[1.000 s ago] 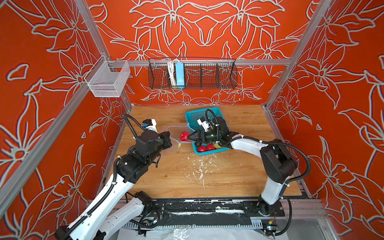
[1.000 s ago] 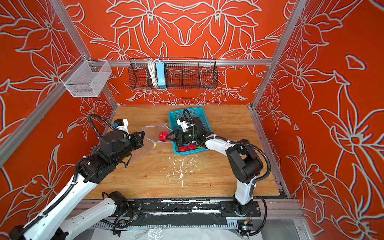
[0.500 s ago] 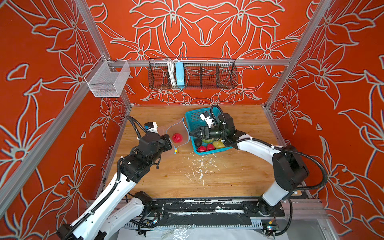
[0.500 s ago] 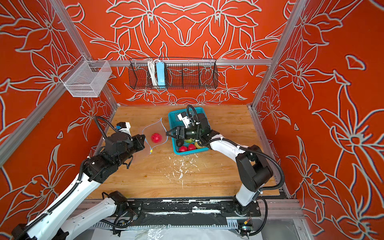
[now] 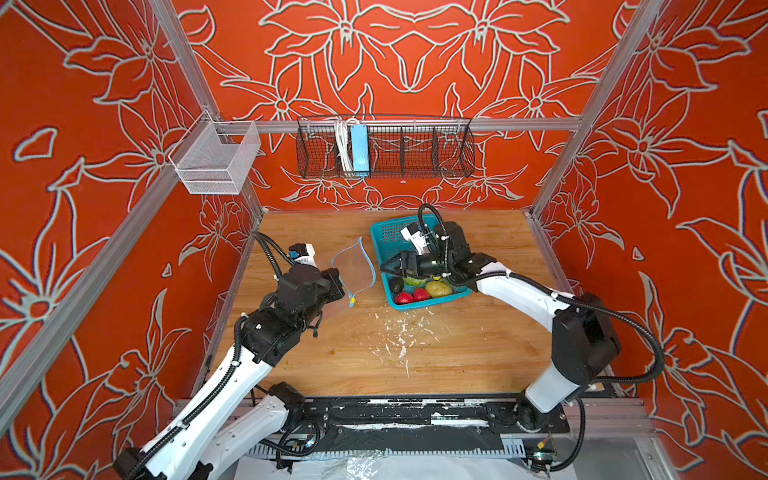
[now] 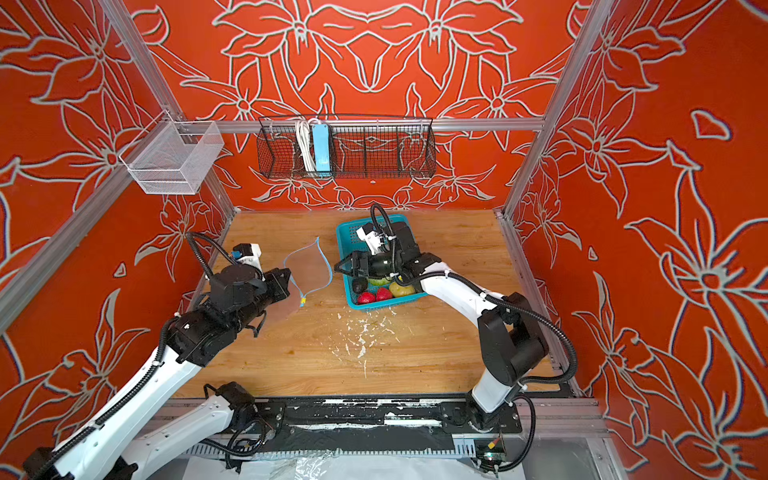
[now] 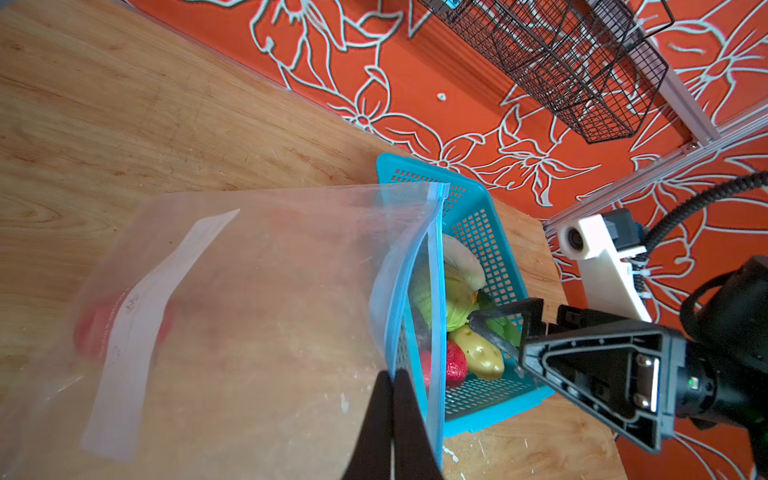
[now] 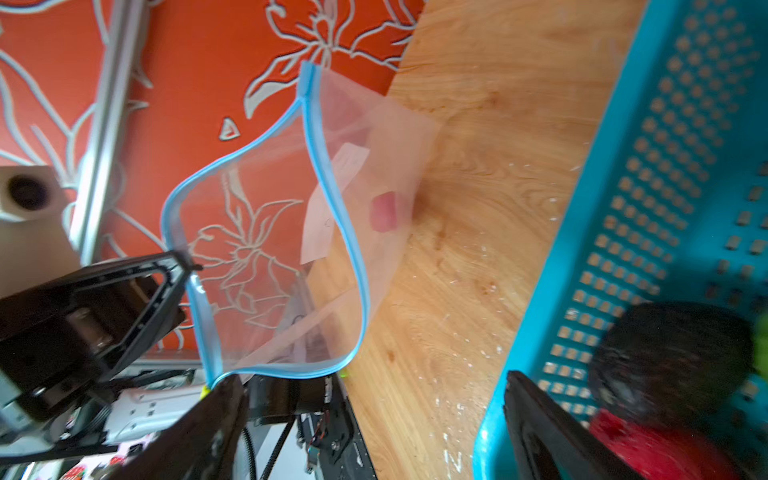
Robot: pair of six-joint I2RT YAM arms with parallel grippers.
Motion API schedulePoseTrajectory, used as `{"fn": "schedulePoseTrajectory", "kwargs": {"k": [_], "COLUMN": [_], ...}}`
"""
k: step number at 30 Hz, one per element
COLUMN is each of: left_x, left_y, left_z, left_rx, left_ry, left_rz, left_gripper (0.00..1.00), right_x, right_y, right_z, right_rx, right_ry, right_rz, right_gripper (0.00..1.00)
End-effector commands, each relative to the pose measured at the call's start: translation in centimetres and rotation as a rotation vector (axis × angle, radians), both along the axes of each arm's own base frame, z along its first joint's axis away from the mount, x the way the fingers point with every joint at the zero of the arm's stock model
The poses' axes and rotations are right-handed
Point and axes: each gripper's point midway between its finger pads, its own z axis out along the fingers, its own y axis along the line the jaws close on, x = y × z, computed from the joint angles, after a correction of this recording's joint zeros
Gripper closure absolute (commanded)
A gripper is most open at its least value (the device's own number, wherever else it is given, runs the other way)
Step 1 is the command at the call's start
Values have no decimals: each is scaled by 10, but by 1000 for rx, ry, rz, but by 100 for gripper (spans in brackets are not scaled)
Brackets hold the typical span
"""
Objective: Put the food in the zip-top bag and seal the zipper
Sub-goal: 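Withdraw the right gripper from the bag back over the basket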
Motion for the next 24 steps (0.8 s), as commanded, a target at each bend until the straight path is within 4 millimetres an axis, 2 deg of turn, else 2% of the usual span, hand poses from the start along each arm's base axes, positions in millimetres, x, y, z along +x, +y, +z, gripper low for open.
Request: {"fn": "schedulePoseTrajectory", "kwargs": {"k": [1,10,24], "left_x": [5,9,14], "left_y": [4,2,-13], "left_z": [12,15,-4], "left_rx": [-3,22,68], "left_ry": [-49,-79,-62], "left_rz": [20,7,-92], "left_gripper": [100,100,100], "right_x": [0,3,0], "right_y": [-20,-49,-88], "right_z": [0,-22,-58], "right_rx": [-119,-296,-533], "right_ry": [-20,39,187], "right_rz": [-64,-189,-347], "right_gripper": [2,2,2]}}
